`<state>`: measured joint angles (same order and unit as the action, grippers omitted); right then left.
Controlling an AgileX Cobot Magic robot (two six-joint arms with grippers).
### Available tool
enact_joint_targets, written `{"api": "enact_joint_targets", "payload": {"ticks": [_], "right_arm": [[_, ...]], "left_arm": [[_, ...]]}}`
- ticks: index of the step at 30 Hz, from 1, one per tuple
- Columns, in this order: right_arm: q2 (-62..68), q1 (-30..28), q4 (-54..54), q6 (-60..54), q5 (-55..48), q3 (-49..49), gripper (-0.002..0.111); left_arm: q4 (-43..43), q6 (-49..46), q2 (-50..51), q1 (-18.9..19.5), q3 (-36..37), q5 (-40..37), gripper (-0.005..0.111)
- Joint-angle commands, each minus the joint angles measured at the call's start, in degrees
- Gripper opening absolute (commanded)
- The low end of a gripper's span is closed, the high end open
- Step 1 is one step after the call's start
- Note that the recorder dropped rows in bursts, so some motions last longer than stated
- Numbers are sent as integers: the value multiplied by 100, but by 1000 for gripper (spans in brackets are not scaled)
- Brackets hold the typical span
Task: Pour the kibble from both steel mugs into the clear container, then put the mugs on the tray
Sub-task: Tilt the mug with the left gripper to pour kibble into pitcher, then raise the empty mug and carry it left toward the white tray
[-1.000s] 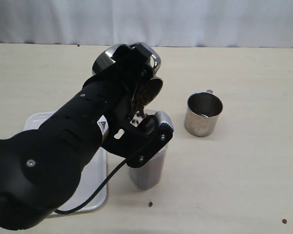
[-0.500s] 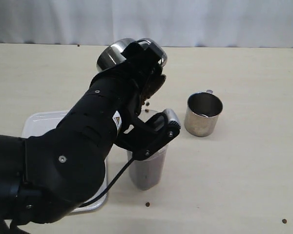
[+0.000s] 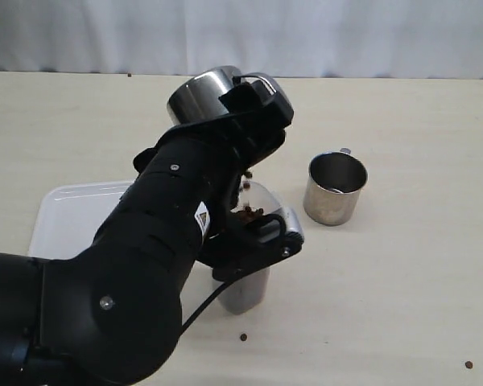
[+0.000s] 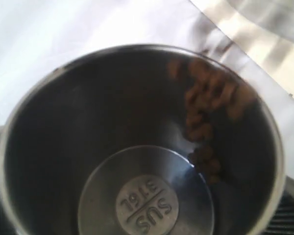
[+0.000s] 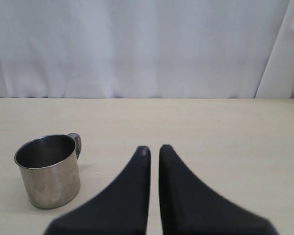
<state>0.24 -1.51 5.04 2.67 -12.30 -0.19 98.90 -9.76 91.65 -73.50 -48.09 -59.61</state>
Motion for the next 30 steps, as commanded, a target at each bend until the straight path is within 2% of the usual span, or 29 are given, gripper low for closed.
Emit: {"api": "enact_joint_targets", "payload": {"ticks": [1,7,14,22,30], "right_arm": [[-24,-31,-17,-36,18,19,5],[-24,-31,-17,-36,18,19,5],[-24,-31,-17,-36,18,19,5],[-24,-31,-17,-36,18,19,5],[-24,-31,-17,-36,18,19,5]], "left_arm": [[54,-637,-22,-50,-62,-306,0],[105,-734,-22,-50,-62,-401,0],[105,-1619,-22,-50,-62,-531,0],[105,-1753,-22,-382,-62,-544,0],[105,-2200,-22,-381,-72,-619,0]]}}
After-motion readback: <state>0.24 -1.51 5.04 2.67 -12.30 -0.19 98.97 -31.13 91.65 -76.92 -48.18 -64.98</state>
